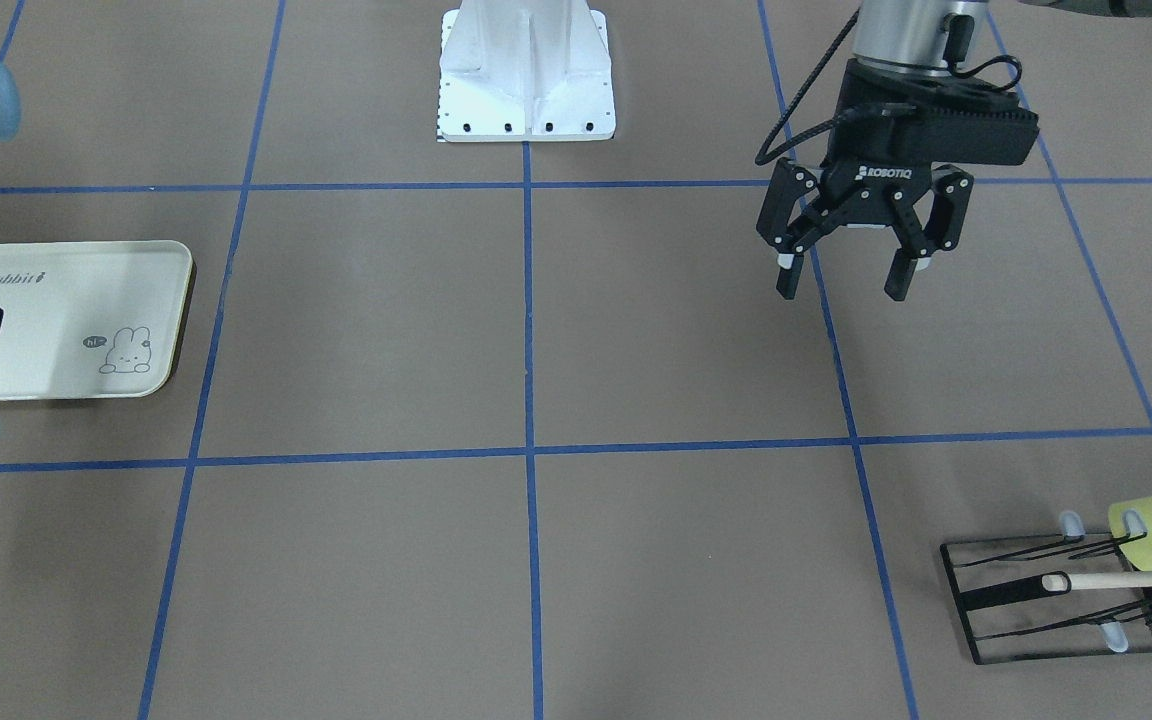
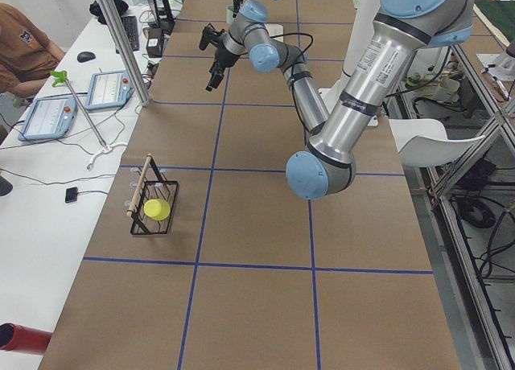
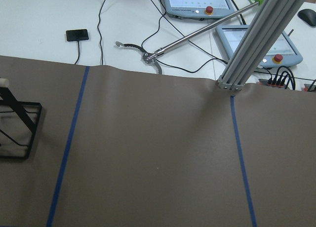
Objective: Left arm grabs green cup and hands to right arm on tray
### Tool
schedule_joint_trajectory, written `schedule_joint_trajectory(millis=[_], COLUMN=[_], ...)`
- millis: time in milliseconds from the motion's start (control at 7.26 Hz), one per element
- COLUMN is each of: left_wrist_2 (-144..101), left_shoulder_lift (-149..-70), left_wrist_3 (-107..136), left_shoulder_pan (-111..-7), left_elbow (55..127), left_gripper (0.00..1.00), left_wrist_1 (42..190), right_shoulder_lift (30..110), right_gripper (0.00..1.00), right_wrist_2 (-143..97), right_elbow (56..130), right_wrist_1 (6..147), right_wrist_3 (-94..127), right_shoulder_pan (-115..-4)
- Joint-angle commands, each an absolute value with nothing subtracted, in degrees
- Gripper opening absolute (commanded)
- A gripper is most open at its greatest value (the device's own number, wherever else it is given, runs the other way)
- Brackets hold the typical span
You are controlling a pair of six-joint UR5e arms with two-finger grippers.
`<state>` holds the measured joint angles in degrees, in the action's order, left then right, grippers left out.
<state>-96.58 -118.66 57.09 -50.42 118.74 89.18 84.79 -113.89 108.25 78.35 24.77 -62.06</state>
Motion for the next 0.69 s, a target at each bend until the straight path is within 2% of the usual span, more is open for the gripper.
schedule_joint_trajectory(millis=[0,276,551], left_wrist_2=[-99.73,-109.99,-110.92], left_shoulder_lift=[-113.93,-113.38,-110.58], left_wrist_3=[52.31,38.13,35.95], left_shoulder_pan=[-53.33,-62.44,-63.64], left_elbow=[120.14,119.97,119.45], left_gripper=[1.00,1.00,1.00], left_wrist_1=[88.25,81.33,81.38], right_shoulder_lift=[85.68,86.66,89.11], right_gripper=[0.00,0.00,0.00], right_wrist_2=[-121.31,-122.78,-121.48], right_elbow=[111.80,111.45,111.18], right_wrist_1=[89.54,89.91,89.82], right_wrist_3=[21.97,22.06,22.24], right_shoulder_pan=[-60.91,-58.02,-55.39])
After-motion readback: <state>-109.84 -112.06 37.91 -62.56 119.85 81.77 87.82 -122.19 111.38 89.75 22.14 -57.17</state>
